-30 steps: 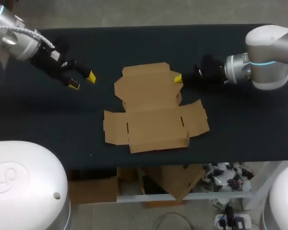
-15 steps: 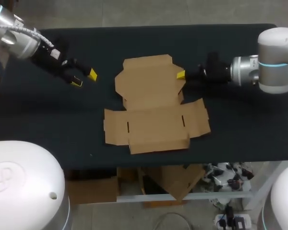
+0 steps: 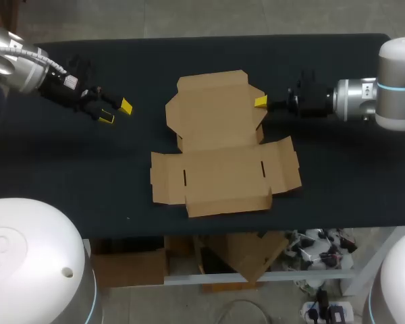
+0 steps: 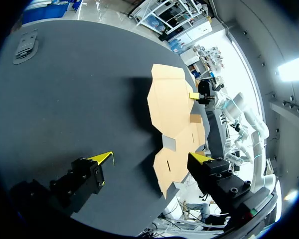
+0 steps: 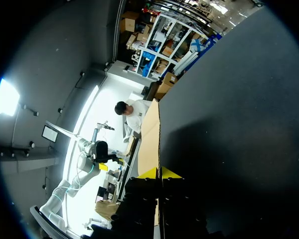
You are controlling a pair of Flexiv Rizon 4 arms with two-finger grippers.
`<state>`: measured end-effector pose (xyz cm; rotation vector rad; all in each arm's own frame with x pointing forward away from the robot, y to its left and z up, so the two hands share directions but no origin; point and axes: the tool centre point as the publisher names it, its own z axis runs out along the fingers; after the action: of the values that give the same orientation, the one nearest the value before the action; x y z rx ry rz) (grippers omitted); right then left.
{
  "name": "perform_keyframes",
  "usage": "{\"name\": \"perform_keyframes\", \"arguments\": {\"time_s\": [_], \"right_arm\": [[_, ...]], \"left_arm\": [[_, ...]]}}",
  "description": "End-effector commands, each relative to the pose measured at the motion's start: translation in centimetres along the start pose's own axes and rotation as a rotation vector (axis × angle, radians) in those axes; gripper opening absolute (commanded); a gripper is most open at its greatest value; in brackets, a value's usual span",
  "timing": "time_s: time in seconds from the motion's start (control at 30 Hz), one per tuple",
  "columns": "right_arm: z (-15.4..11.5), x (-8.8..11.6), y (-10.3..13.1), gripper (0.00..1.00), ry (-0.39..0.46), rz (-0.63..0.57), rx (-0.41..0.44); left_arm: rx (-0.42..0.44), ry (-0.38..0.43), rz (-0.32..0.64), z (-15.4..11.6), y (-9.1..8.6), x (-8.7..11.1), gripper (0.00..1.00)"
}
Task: Assemble the packaging by folding the flat box into shape, placing the metal phone stand inside, and closing the box properly
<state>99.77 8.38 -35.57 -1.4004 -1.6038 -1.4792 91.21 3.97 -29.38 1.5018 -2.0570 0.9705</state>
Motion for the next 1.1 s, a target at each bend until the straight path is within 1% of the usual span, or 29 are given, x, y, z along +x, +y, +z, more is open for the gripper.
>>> {"name": "perform_keyframes", "arguments": {"time_s": [0.03,0.27,0.43,0.53,0.67,0.83,0.9,0.93,1.1], "right_arm": [[0.0,-0.2,0.1,0.00,0.007,-0.001,0.001],[0.0,-0.2,0.1,0.00,0.007,-0.001,0.001],[-0.5,0.8,0.5,0.00,0.045,-0.047,-0.043],[-0.9,1.5,0.5,0.00,0.064,-0.079,-0.071],[-1.0,2.2,0.6,0.00,0.081,-0.100,-0.080],[-1.0,2.7,0.8,0.00,0.103,-0.128,-0.093],[-1.2,3.0,0.9,0.00,0.109,-0.139,-0.099],[-1.2,3.0,1.0,0.00,0.113,-0.144,-0.103],[-1.3,3.5,1.3,0.00,0.132,-0.167,-0.119]], "left_arm": [[-0.001,-0.001,0.000,-0.1,0.0,0.0,1.00],[-0.001,-0.001,0.000,-0.1,0.0,0.0,1.00],[-0.001,-0.001,0.000,-0.1,0.0,0.0,1.00],[0.035,0.019,0.030,-0.1,-0.7,0.0,1.00],[0.074,0.056,0.088,-0.3,-1.2,0.0,1.00],[0.116,0.071,0.136,-0.3,-1.7,-0.2,1.00],[0.128,0.090,0.159,-0.2,-2.0,-0.3,1.00],[0.131,0.085,0.164,-0.2,-2.1,-0.3,1.00],[0.167,0.101,0.211,0.3,-2.8,0.1,1.00]]}}
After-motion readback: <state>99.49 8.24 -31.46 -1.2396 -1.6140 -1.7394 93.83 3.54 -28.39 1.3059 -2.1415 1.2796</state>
